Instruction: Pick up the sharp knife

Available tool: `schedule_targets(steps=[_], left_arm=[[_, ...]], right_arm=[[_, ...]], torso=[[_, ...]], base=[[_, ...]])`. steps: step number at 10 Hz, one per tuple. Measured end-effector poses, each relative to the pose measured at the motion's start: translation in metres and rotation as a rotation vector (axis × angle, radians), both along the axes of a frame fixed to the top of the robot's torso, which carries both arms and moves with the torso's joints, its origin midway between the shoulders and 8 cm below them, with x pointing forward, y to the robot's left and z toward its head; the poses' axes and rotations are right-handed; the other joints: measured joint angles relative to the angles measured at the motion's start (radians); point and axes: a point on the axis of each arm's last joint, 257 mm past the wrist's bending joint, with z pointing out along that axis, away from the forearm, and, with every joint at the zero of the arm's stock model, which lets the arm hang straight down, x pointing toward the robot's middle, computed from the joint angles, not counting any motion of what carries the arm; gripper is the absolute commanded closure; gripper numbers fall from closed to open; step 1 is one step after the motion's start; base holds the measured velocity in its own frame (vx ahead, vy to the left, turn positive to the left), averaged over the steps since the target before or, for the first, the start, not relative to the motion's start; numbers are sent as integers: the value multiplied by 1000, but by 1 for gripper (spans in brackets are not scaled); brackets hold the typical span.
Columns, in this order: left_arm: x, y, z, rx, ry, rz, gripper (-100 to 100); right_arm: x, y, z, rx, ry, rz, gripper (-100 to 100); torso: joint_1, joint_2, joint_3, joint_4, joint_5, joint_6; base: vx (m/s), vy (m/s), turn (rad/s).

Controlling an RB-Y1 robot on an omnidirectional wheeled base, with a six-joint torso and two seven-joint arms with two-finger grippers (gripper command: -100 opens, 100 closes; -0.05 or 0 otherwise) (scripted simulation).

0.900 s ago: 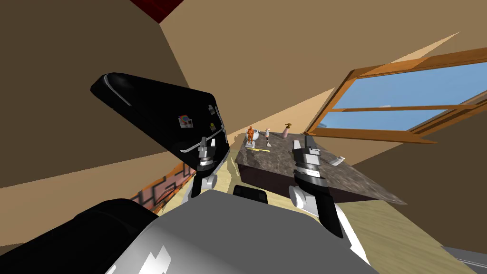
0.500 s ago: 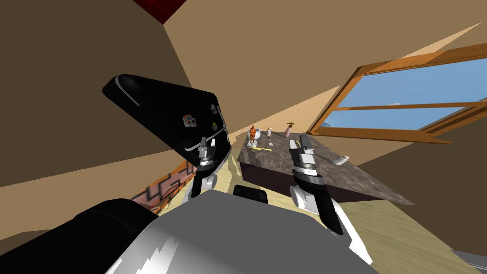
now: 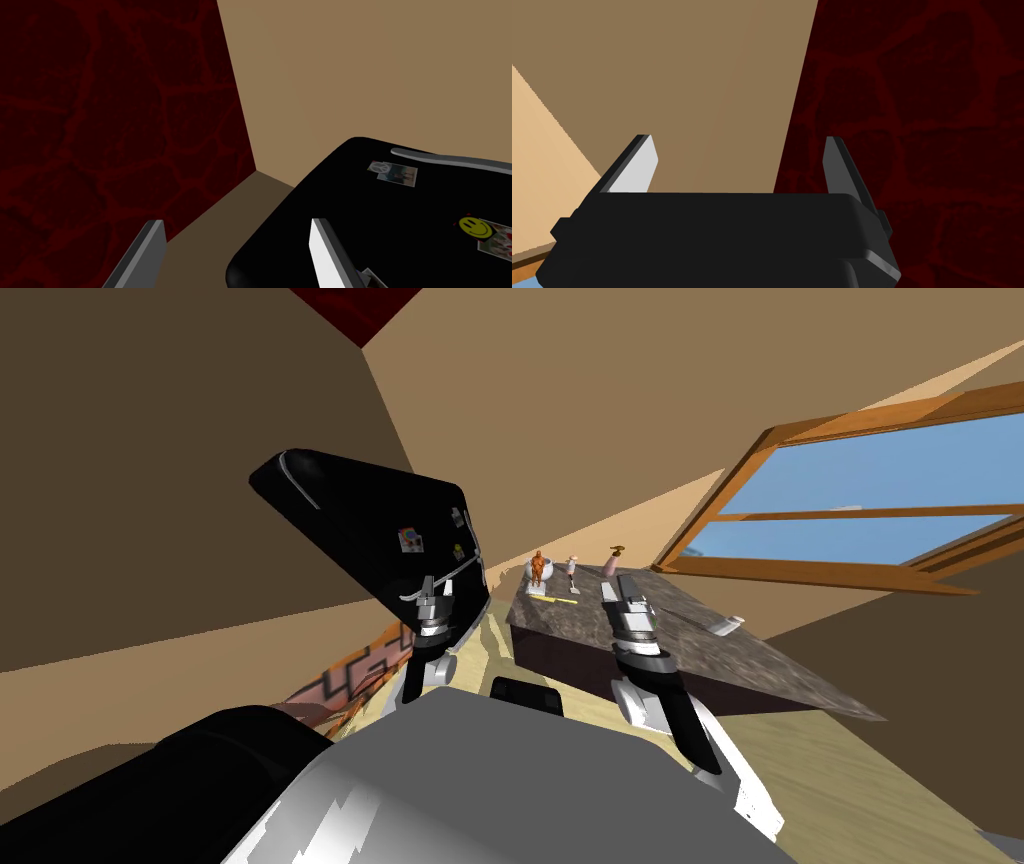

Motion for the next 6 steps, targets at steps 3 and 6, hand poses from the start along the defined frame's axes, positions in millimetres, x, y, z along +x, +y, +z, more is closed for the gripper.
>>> schedule_targets(steps=[3, 6], left_arm=[[0, 0, 0, 0, 0, 0, 0], [0, 0, 0, 0, 0, 0, 0]], right_arm=[[5, 11, -8, -68, 4, 45, -100], [8, 21, -20, -140, 13, 84, -100]], torso=[[2, 0, 0, 0, 0, 0], [0, -1, -1, 0, 0, 0]], base=[[-34, 62, 63], [-29, 62, 96]])
